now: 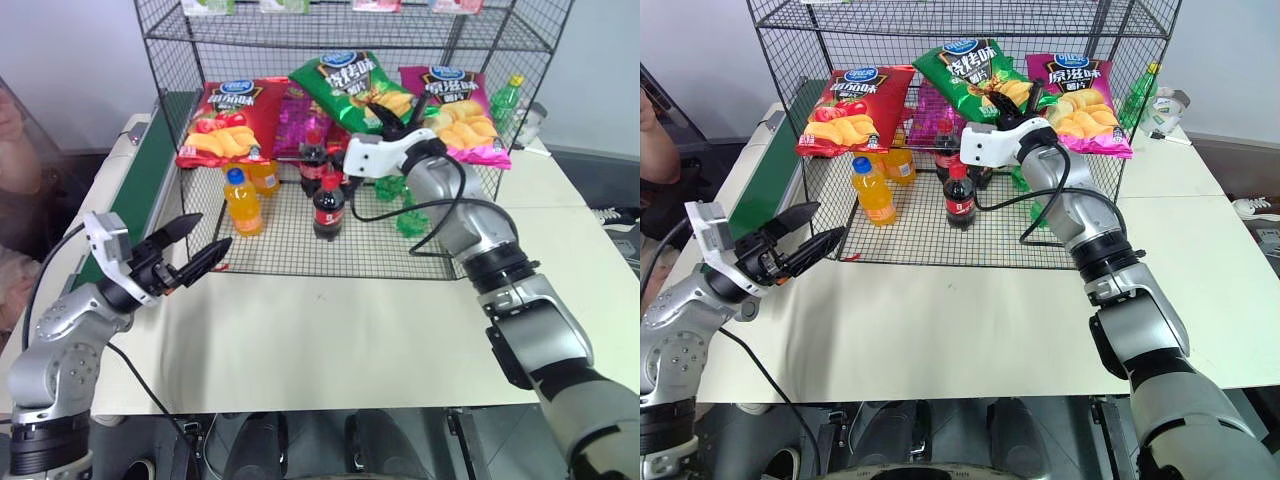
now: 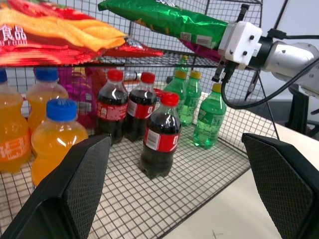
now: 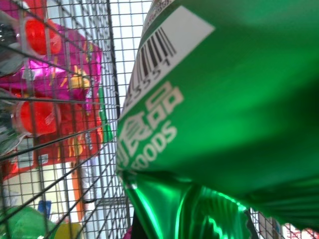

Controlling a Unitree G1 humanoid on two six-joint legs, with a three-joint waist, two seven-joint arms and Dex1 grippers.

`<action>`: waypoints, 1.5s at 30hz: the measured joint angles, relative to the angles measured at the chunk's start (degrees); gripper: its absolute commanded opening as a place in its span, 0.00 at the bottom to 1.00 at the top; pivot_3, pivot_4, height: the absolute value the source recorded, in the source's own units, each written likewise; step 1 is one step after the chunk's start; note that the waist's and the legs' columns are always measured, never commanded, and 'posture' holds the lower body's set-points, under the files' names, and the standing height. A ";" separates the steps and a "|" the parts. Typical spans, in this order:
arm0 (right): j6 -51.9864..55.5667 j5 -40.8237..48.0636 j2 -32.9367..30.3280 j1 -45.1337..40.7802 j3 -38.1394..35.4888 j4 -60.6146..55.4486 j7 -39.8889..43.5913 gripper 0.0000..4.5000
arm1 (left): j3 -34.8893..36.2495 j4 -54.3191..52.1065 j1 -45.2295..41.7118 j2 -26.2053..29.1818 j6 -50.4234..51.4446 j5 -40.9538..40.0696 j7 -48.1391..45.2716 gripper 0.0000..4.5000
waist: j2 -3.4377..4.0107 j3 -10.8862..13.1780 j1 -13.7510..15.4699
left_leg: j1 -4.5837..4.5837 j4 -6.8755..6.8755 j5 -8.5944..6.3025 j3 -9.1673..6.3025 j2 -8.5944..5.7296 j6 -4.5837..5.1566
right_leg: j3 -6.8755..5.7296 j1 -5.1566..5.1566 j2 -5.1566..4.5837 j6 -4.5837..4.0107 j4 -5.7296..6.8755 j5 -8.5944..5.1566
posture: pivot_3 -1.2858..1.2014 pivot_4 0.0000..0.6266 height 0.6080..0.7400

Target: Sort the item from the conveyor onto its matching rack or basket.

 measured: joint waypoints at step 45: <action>6.38 19.85 8.78 4.65 -2.27 -17.44 12.27 0.62 | -2.05 -1.08 1.91 -1.58 -2.27 2.76 1.79 1.00 | 0.00 0.00 -0.04 | -0.02 -0.02 -0.05 -0.01 0.01 0.08 | 0.00 -0.06 -0.01 0.00 0.06 0.00 | 0.52 0.24 0.99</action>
